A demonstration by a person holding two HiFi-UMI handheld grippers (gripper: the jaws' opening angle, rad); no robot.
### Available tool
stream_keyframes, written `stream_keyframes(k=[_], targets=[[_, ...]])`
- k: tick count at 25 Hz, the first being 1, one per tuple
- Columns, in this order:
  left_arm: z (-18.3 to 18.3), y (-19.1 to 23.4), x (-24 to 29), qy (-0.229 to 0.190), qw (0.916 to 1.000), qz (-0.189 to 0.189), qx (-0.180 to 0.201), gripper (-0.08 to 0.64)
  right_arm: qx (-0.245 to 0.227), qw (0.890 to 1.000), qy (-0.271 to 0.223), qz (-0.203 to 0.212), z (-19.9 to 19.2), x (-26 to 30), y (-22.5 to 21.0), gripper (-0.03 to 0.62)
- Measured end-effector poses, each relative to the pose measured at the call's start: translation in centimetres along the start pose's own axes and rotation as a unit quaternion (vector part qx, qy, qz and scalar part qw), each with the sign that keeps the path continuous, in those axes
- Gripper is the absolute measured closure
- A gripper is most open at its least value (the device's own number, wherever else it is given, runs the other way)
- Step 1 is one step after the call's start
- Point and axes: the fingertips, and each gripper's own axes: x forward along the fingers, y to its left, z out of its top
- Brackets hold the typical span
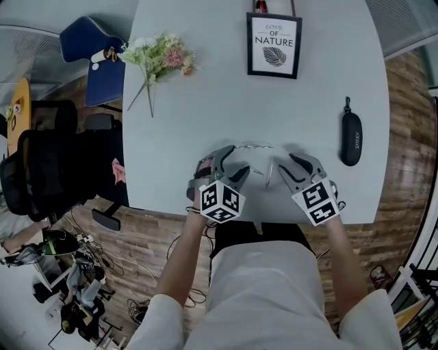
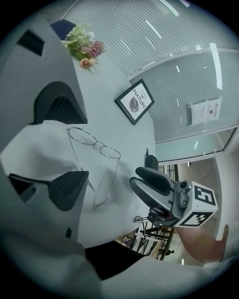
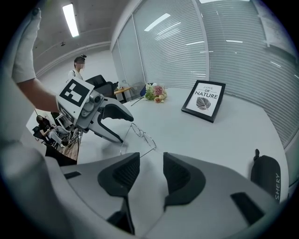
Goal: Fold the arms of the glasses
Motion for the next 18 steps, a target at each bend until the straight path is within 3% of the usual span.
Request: stream_keyframes(k=[10,18], targets=[[0.8,1.0,0.7,-0.007,0.9997,-0.002,-0.023,0.255,0.007,1.0,-0.002,-0.003,0.2,-0.1,0.0,0.431],[0.9,2.0,1.2,-0.013,0.997,0.002,-0.077,0.256,0.014,1.0,0.0,-0.004,-0.2,-0.2,0.1,0.434]])
